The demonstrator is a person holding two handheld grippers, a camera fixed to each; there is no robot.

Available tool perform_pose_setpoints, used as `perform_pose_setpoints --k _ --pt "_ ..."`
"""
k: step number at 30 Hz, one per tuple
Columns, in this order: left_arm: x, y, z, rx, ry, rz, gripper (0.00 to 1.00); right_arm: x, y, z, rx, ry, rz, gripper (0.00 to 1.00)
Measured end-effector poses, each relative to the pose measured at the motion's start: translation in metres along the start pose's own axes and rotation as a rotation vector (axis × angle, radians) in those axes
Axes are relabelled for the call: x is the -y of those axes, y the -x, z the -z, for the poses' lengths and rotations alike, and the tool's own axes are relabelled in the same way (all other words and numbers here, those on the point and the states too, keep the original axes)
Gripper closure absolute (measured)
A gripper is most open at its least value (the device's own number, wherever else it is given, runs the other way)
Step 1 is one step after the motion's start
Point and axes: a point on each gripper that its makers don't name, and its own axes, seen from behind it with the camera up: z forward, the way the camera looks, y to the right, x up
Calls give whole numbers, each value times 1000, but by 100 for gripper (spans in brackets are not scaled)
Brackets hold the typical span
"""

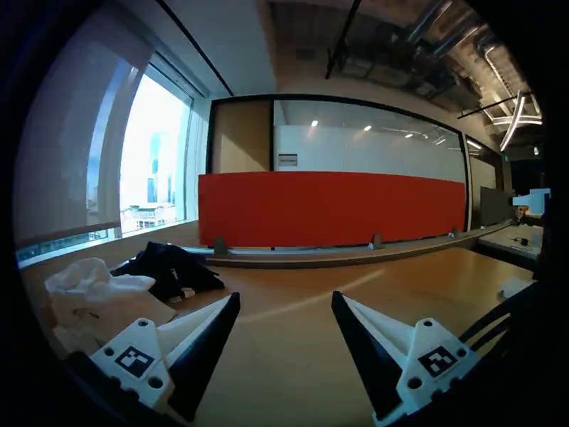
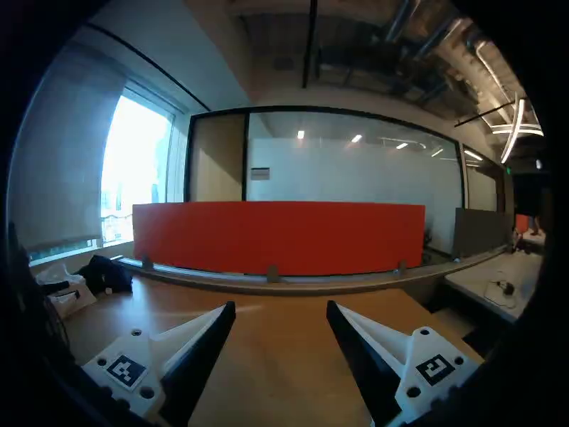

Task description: Fold towel

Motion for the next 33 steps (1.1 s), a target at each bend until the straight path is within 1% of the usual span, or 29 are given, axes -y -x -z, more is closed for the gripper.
perform_pose_setpoints --k 5,9,15,20,23,29,33 --pt "10 15 -1 -10 -3 2 5 -3 8 0 -11 11 11 1" --pt "15 25 -2 -21 0 7 5 -5 17 0 -12 16 15 0" --pt "18 31 -3 -46 4 10 5 -7 21 0 -26 20 4 1" --pt "25 37 -3 -48 -6 -1 5 -13 25 0 -29 31 -14 0" --pt "29 39 -2 -49 -11 1 4 -17 28 0 -29 38 -13 0" --pt "32 43 -3 -49 -9 14 4 -18 33 1 -24 41 -8 0" --pt "31 47 -4 -44 -8 8 5 -20 35 2 -23 43 -10 0"
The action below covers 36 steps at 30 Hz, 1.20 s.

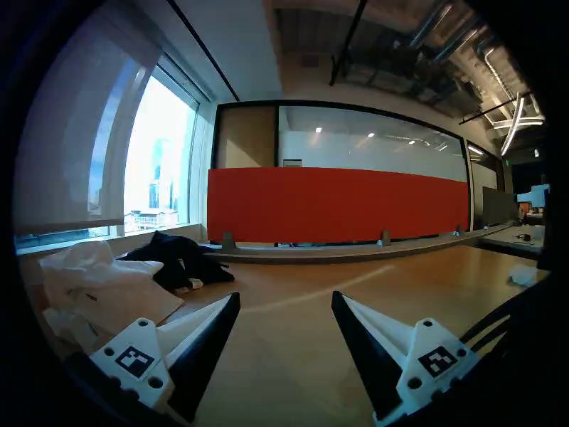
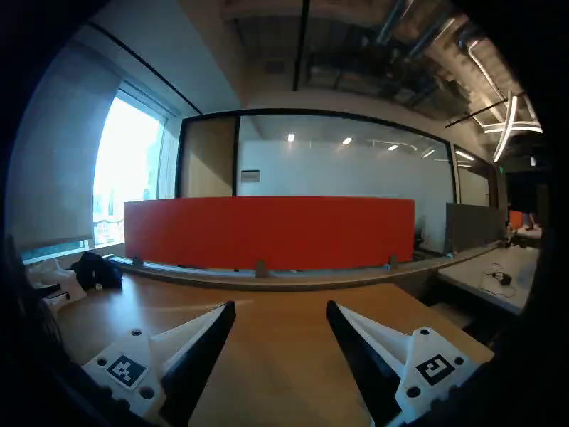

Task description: Fold towel

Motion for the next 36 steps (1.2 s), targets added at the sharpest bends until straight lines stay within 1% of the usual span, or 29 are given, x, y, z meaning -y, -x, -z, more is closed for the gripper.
perform_pose_setpoints --k 5,9,14,20,24,32,36 --pt "-3 2 0 1 9 -9 5 -2 3 1 -1 2 1 1" --pt "-3 3 -1 1 9 -9 5 -1 2 1 0 -6 2 0" --pt "-3 3 -1 1 10 -11 5 1 2 -1 -10 -13 18 0" --pt "-3 4 -1 1 10 -12 5 -1 7 -5 -29 -2 39 0" --pt "-2 4 -1 1 9 -11 4 -3 17 -6 -37 4 35 0" --pt "-3 4 -1 1 10 -11 5 -8 44 -9 -28 9 0 0" --pt "-3 4 -1 1 10 -11 4 -10 57 -11 -29 11 -5 0"
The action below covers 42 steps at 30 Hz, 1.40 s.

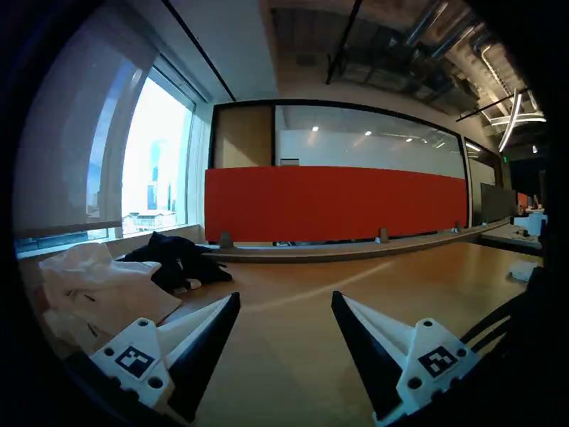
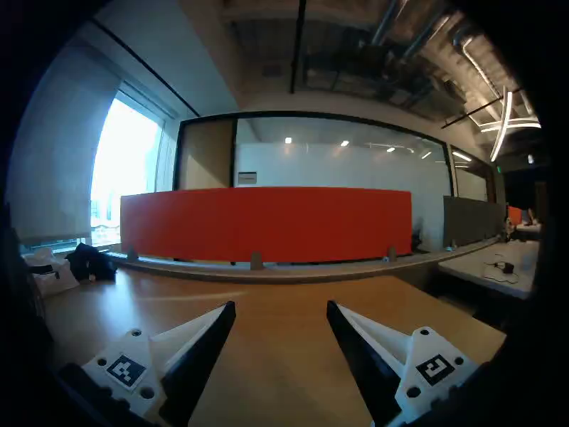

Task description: Fold towel

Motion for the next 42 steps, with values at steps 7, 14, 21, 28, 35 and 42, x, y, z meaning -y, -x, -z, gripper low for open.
perform_pose_setpoints --k 7,14,21,28,35,42 --pt "0 0 1 0 0 0 5 0 20 -3 5 -4 3 0" --pt "0 0 2 0 0 0 5 1 30 -7 -4 -4 -13 0" --pt "0 0 2 -1 0 0 4 3 40 -7 -2 -5 -24 0" --pt "1 1 1 0 0 0 4 3 42 -7 -2 -6 -9 0" --pt "1 1 1 0 0 0 5 3 44 -8 0 -3 2 0" --pt "1 0 0 0 0 0 4 5 43 -8 0 -5 5 0"
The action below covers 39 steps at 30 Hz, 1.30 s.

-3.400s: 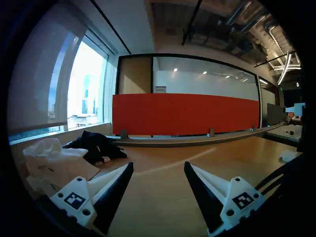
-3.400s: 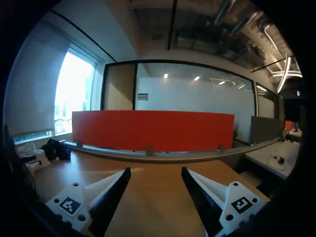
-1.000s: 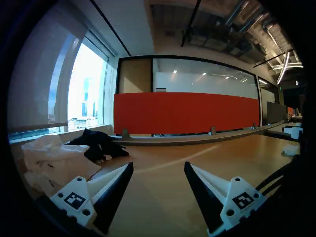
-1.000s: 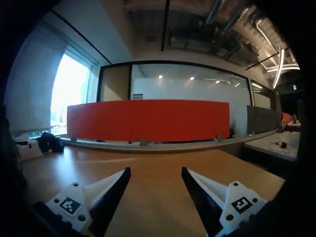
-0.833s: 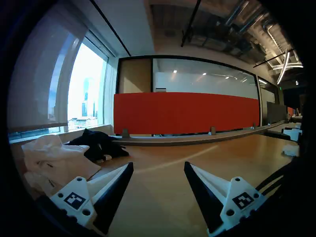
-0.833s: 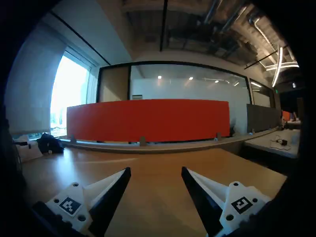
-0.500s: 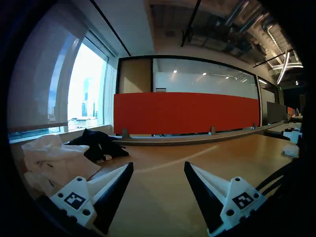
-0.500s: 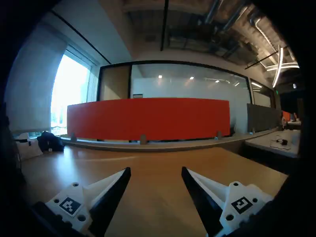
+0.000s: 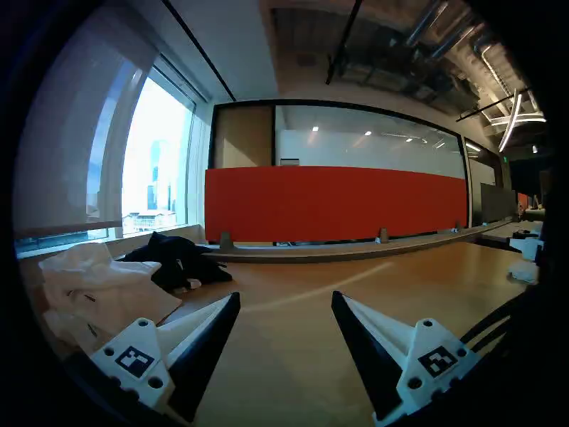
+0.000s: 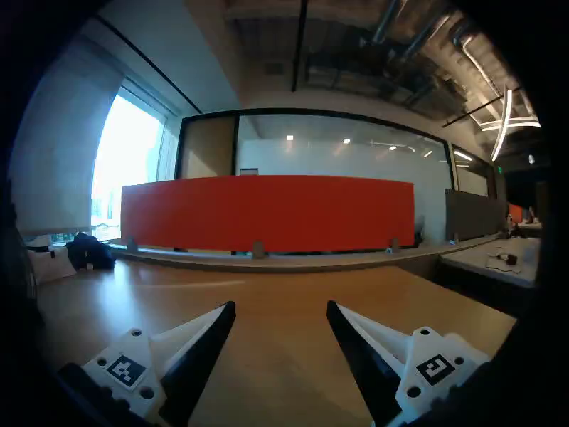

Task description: Fold towel

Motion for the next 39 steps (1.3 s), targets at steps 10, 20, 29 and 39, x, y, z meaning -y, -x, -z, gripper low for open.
perform_pose_setpoints --k 10,20,29,39 --pt "0 0 -1 0 -1 0 5 -1 -1 1 1 7 0 0" --pt "0 0 -1 0 -1 0 5 -1 0 2 3 7 0 0" --pt "0 0 0 1 0 -1 4 -1 1 2 4 7 -1 0" --pt "0 -2 0 1 0 -1 4 -1 0 2 4 7 0 0"
